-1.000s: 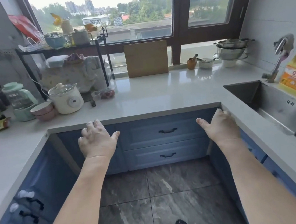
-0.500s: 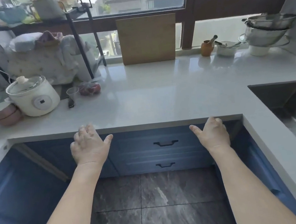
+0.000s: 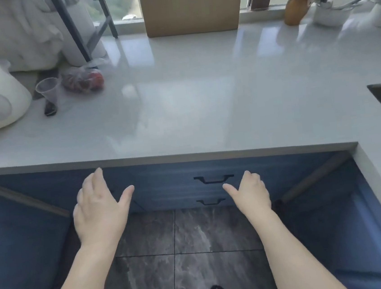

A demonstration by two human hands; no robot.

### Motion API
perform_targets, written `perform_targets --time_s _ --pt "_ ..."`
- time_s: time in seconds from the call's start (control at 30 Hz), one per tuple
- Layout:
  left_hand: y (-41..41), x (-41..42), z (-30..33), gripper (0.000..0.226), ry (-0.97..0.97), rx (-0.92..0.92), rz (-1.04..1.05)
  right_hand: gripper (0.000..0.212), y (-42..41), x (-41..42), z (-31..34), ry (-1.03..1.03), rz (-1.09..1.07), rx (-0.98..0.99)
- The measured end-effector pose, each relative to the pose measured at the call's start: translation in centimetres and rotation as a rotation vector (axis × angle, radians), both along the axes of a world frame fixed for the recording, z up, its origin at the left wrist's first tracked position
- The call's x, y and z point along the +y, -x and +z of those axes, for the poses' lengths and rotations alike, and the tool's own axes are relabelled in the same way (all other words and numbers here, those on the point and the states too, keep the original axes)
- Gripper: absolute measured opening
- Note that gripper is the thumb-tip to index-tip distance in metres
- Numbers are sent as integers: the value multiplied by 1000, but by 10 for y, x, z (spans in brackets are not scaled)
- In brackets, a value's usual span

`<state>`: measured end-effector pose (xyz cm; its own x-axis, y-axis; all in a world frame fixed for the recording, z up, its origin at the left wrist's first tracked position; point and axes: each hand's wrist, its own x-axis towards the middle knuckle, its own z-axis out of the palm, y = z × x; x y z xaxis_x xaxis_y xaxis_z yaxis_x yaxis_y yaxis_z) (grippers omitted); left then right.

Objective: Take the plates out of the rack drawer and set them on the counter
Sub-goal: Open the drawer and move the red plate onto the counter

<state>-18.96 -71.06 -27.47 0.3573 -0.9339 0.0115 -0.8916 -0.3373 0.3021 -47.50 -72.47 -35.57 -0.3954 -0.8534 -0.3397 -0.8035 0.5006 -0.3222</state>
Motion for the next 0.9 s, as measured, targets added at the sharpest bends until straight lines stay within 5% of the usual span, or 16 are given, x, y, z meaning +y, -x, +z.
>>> perform_targets --time_s 0.43,0.9 --pt "-14 -17 -67 80 -37 15 -33 78 -53 -68 -135 -193 255 -13" --pt "-8 -12 -77 82 -54 5 -84 77 -59 -46 -165 -231 338 151"
